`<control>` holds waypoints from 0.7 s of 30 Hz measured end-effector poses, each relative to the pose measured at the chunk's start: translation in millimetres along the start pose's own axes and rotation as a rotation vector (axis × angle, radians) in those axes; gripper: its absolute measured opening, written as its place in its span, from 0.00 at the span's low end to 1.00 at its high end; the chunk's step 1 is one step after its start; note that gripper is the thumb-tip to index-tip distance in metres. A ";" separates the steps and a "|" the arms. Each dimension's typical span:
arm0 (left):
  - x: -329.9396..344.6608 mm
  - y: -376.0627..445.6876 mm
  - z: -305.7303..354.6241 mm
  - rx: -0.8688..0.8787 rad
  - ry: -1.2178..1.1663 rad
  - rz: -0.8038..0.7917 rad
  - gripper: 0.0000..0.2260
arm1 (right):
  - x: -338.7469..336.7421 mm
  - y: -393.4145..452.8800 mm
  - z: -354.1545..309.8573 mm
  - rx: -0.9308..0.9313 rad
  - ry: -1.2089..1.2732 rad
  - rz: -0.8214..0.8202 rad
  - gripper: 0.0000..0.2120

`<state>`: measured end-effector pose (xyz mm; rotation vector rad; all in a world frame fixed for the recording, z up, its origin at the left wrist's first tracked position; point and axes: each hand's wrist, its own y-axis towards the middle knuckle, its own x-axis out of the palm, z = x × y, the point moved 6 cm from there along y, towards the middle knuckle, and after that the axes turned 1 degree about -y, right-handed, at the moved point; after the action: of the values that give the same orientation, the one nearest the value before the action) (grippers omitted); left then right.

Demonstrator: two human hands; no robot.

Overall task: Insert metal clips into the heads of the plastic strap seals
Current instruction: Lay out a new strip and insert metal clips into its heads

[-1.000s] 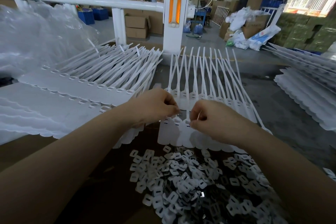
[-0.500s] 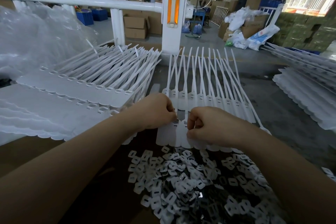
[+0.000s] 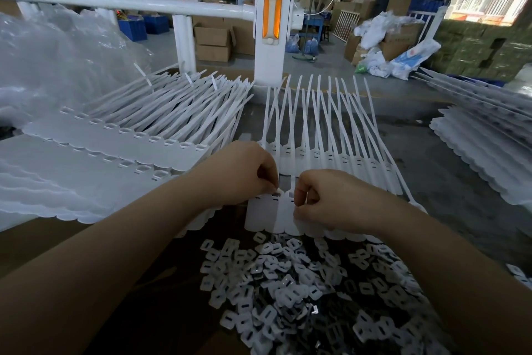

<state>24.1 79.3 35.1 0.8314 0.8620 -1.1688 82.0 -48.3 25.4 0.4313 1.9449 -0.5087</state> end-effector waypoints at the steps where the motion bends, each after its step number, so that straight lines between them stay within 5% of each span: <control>1: -0.6 -0.3 0.9 0.028 0.015 -0.009 0.03 | 0.1 0.3 0.2 -0.001 0.002 -0.001 0.09; 7: -1.2 0.7 1.0 0.077 0.027 -0.032 0.05 | -3.1 -1.1 0.4 -0.035 0.058 0.002 0.07; 13: -1.9 -0.4 -0.5 0.078 0.000 -0.025 0.04 | -2.9 -7.0 -28.1 -0.316 0.144 0.002 0.05; 21: -1.9 -2.5 0.4 0.107 -0.014 -0.018 0.06 | 18.1 -12.8 -53.8 -0.512 -0.158 0.030 0.10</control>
<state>21.4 79.3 36.8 0.9031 0.8023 -1.2435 27.3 -29.4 31.1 0.0884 1.8281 -0.0132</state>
